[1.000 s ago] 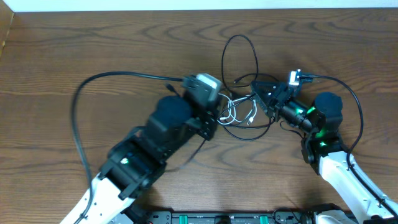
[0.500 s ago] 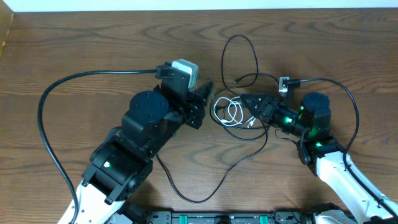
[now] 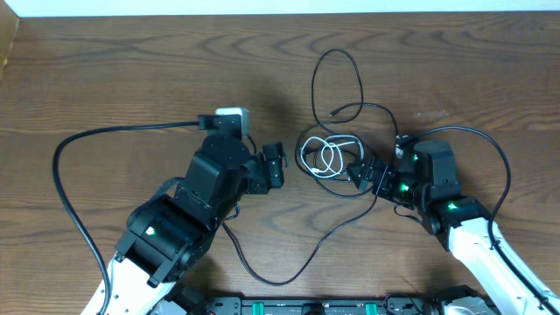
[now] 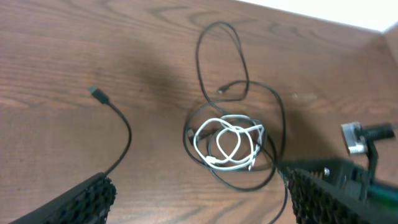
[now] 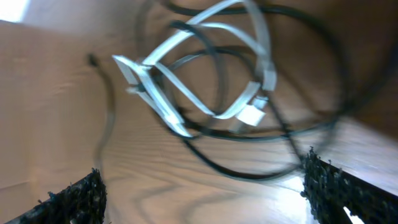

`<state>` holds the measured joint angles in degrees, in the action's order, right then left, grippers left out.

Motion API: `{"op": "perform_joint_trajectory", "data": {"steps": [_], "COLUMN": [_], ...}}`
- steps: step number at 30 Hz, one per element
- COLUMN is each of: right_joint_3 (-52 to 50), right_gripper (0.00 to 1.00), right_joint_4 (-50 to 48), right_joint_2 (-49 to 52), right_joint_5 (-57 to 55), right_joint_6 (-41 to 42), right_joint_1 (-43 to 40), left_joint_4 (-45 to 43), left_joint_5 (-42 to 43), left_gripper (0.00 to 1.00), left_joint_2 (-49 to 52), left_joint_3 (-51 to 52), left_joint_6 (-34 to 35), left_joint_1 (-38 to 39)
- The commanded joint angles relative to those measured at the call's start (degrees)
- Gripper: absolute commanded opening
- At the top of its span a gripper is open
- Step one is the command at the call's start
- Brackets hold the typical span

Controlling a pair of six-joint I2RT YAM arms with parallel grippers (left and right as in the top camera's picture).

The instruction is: Untangle cables

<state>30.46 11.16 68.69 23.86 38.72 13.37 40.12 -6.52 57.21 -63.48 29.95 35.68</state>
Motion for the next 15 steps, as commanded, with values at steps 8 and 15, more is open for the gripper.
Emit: {"op": "perform_joint_trajectory", "data": {"steps": [8,15], "right_joint_3": [2.2,2.0], "right_gripper": [0.50,0.46], "right_joint_4": [11.2,12.2], "right_joint_2": [-0.2,3.7], "right_joint_5": [-9.7,-9.3], "right_joint_6": [-0.4,-0.1], "right_joint_1": [0.3,0.2], "left_joint_4": [1.0,1.0], "left_joint_5": [-3.8,-3.8], "left_gripper": [0.91,0.91], "left_joint_2": [5.6,7.9], "left_joint_3": [-0.4,-0.4], "left_joint_6": [5.9,5.9], "left_joint_1": [-0.3,-0.3]}}
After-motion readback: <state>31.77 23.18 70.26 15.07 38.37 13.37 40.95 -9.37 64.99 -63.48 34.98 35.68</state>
